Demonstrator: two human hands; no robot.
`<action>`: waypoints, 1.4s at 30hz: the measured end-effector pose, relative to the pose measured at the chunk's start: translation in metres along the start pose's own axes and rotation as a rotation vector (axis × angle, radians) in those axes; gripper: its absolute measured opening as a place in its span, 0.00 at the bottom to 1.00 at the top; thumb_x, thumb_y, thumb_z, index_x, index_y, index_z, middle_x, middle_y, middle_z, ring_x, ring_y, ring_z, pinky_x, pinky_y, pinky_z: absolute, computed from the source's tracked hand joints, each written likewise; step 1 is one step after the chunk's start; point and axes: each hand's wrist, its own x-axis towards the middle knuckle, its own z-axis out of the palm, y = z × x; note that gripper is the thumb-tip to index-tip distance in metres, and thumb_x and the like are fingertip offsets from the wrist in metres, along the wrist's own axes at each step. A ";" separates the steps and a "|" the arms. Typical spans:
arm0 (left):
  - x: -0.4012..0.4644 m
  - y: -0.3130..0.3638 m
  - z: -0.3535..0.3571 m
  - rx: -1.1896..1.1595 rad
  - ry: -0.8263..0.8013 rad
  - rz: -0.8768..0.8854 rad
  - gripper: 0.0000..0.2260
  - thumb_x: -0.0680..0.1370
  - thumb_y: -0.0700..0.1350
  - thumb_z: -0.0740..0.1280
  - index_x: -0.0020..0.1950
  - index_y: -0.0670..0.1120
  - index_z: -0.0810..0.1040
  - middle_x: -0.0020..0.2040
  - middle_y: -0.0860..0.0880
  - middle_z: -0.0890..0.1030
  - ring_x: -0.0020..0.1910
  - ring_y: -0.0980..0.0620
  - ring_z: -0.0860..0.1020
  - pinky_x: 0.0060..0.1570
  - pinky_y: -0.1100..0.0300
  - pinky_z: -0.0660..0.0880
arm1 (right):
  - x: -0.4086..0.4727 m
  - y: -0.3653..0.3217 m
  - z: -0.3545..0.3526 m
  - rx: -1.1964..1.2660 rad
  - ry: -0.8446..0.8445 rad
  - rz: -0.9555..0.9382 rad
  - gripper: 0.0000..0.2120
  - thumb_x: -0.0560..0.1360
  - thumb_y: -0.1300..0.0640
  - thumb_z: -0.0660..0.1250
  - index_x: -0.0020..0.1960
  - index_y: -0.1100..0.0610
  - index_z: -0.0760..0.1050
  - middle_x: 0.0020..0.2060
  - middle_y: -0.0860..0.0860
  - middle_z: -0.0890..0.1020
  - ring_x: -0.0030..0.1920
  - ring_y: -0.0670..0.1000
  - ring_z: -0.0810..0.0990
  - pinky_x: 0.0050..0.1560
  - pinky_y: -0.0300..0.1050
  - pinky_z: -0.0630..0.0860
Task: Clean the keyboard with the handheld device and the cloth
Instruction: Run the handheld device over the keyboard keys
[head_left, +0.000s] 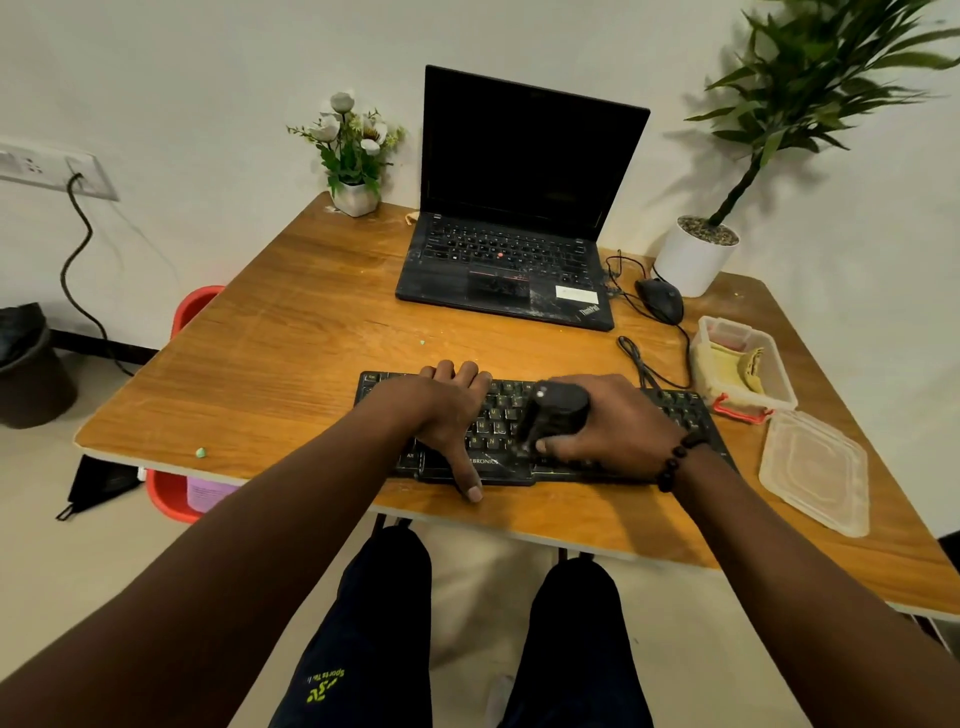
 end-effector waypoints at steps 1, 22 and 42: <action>0.000 0.000 0.000 -0.003 -0.002 -0.001 0.69 0.57 0.72 0.77 0.81 0.46 0.39 0.81 0.47 0.45 0.78 0.38 0.48 0.75 0.37 0.56 | 0.000 -0.002 0.003 -0.062 -0.020 -0.023 0.17 0.66 0.52 0.77 0.53 0.50 0.76 0.44 0.40 0.79 0.46 0.42 0.77 0.44 0.35 0.74; 0.003 -0.001 0.001 -0.003 -0.012 -0.013 0.69 0.54 0.73 0.77 0.81 0.49 0.41 0.80 0.48 0.47 0.77 0.38 0.50 0.73 0.36 0.60 | 0.008 -0.008 -0.004 -0.158 0.010 -0.074 0.15 0.67 0.52 0.76 0.51 0.50 0.76 0.45 0.43 0.79 0.45 0.44 0.77 0.44 0.38 0.74; 0.002 -0.004 0.002 -0.008 0.013 0.008 0.69 0.56 0.74 0.76 0.81 0.46 0.40 0.80 0.47 0.46 0.78 0.39 0.47 0.75 0.37 0.56 | 0.037 -0.003 0.005 -0.218 0.119 -0.021 0.14 0.67 0.53 0.76 0.50 0.53 0.76 0.44 0.45 0.79 0.46 0.48 0.77 0.43 0.39 0.72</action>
